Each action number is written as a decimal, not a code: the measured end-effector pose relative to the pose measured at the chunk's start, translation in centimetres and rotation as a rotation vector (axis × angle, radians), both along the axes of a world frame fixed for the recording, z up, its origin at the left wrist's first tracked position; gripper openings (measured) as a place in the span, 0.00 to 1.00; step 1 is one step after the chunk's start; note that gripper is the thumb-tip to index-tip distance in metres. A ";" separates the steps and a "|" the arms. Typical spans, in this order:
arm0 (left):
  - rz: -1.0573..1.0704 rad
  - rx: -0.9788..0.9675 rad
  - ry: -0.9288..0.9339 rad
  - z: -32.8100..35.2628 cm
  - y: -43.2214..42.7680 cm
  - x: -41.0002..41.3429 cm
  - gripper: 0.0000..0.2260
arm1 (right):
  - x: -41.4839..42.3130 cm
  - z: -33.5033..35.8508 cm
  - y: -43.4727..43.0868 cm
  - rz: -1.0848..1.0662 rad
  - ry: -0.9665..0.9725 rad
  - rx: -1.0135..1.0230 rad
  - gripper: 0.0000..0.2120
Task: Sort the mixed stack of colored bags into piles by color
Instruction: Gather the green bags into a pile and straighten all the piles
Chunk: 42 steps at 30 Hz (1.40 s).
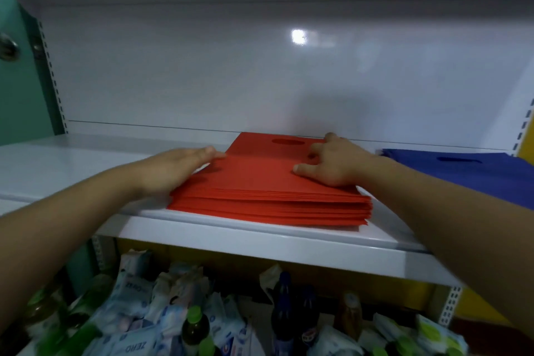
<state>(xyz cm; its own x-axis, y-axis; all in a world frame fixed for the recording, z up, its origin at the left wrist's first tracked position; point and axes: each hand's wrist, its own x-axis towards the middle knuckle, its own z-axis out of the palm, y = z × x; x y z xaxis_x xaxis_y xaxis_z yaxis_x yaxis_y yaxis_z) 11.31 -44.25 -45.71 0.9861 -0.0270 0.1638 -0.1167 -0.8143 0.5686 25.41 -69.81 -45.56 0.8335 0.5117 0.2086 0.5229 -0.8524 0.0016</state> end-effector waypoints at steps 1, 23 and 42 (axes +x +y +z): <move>0.028 -0.014 -0.025 0.6 0.2 1.1 0.26 | -0.6 0.4 -0.1 -0.004 -0.036 0.025 0.31; 0.057 0.231 0.071 -0.6 0.9 12.6 0.28 | -10.2 -2.4 -3.5 0.163 0.148 0.242 0.42; -0.180 0.274 -0.037 3.1 -2.2 11.9 0.23 | -12.5 0.1 -6.6 -0.132 0.188 0.447 0.33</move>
